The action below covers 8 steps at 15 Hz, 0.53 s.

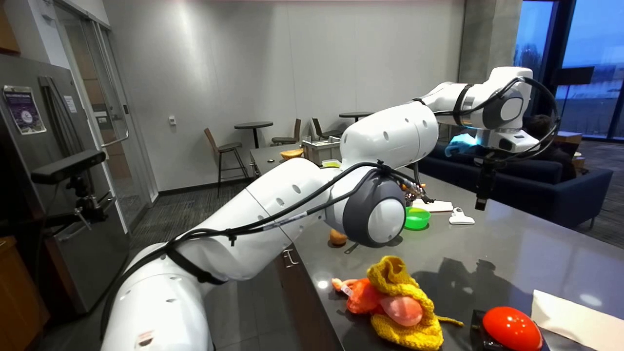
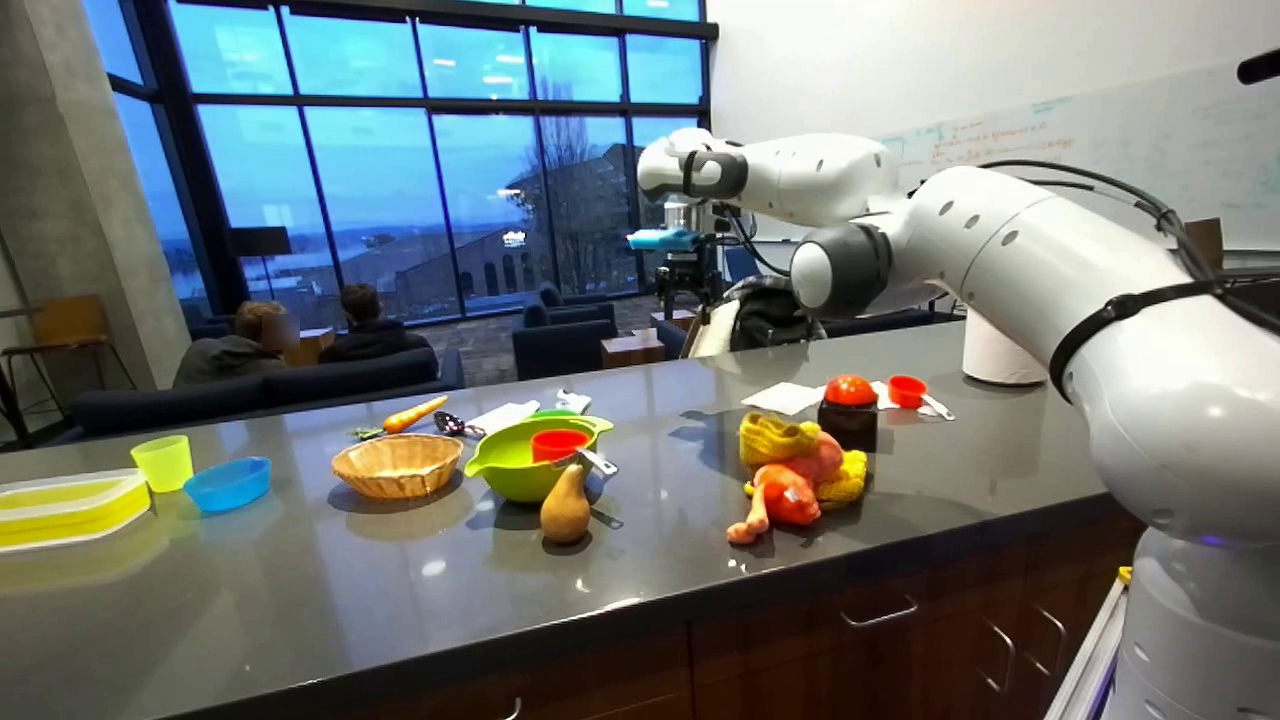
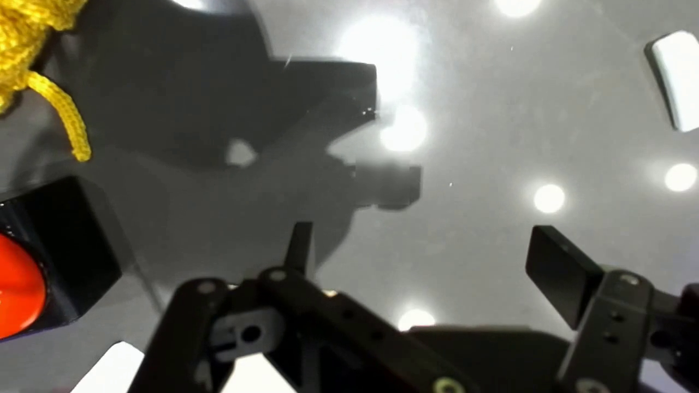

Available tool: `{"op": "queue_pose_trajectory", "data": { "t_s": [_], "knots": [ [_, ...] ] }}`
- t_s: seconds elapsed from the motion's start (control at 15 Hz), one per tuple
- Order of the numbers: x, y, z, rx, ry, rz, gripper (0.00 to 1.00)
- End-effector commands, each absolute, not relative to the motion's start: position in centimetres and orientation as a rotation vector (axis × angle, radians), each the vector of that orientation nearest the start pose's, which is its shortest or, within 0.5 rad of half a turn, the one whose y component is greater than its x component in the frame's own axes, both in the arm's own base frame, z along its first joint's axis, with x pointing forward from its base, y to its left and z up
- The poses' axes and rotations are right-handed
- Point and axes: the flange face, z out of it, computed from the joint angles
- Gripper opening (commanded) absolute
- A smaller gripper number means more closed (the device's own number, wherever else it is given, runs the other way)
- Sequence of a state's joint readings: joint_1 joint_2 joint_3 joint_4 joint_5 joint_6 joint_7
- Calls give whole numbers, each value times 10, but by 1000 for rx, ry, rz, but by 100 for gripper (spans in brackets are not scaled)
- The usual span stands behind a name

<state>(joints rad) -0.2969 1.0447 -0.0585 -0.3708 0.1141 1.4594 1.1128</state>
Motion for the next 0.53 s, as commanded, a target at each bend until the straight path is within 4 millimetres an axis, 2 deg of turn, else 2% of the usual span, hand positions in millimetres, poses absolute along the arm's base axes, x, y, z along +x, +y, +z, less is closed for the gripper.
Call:
{"op": "queue_pose_trajectory", "data": {
  "t_s": [0.0,0.07,0.13,0.4,0.47],
  "knots": [
    [728,-250,472,-2265,2142,-56,100],
    [725,-254,472,-2278,2143,-49,100],
    [732,-249,461,-2291,2097,-51,100],
    [729,-256,461,-2284,2115,-54,100],
    [734,-248,444,-2324,2048,8,100]
  ]
}}
